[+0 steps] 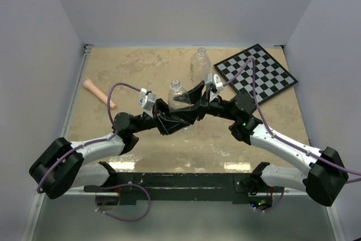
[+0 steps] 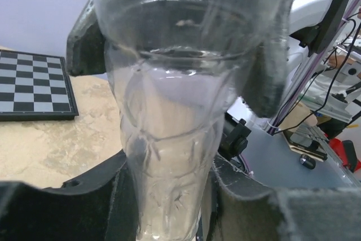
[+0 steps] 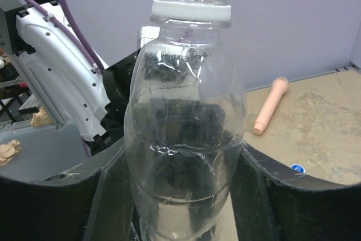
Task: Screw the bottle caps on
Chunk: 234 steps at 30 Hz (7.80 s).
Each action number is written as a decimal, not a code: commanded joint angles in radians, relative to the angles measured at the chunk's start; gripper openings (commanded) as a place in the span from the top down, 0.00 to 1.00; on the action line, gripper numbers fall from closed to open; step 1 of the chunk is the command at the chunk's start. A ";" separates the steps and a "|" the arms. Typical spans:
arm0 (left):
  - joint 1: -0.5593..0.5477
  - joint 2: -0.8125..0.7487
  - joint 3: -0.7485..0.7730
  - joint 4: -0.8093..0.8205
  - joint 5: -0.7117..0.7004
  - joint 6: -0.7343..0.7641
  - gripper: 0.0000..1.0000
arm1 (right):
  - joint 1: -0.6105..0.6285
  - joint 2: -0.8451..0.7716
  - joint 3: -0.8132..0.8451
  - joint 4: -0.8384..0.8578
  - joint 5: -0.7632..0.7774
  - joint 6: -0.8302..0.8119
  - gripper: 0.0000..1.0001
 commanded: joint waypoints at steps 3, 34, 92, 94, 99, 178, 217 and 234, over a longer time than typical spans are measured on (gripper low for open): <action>-0.003 -0.010 0.008 0.129 -0.026 0.042 0.44 | 0.011 -0.003 0.035 -0.040 -0.019 -0.025 0.60; 0.379 0.222 0.786 -1.792 -0.658 0.504 0.04 | 0.009 -0.032 0.285 -0.929 0.581 -0.410 0.60; 0.452 0.730 1.048 -1.933 -0.681 0.570 0.67 | 0.009 -0.064 0.232 -0.914 0.585 -0.433 0.60; 0.452 0.717 1.047 -1.935 -0.681 0.579 0.71 | 0.009 -0.066 0.228 -0.912 0.584 -0.435 0.60; 0.452 0.616 1.016 -1.900 -0.543 0.653 0.88 | 0.011 -0.065 0.236 -0.930 0.567 -0.452 0.60; 0.311 0.100 0.954 -2.070 0.534 1.119 1.00 | 0.310 -0.073 0.244 -1.039 0.831 -0.803 0.65; 0.258 0.029 0.833 -1.867 0.605 0.922 1.00 | 0.311 -0.127 0.204 -0.921 0.734 -0.746 0.71; 0.242 0.118 0.944 -2.083 0.546 0.992 1.00 | 0.341 -0.133 0.186 -0.901 0.866 -0.785 0.73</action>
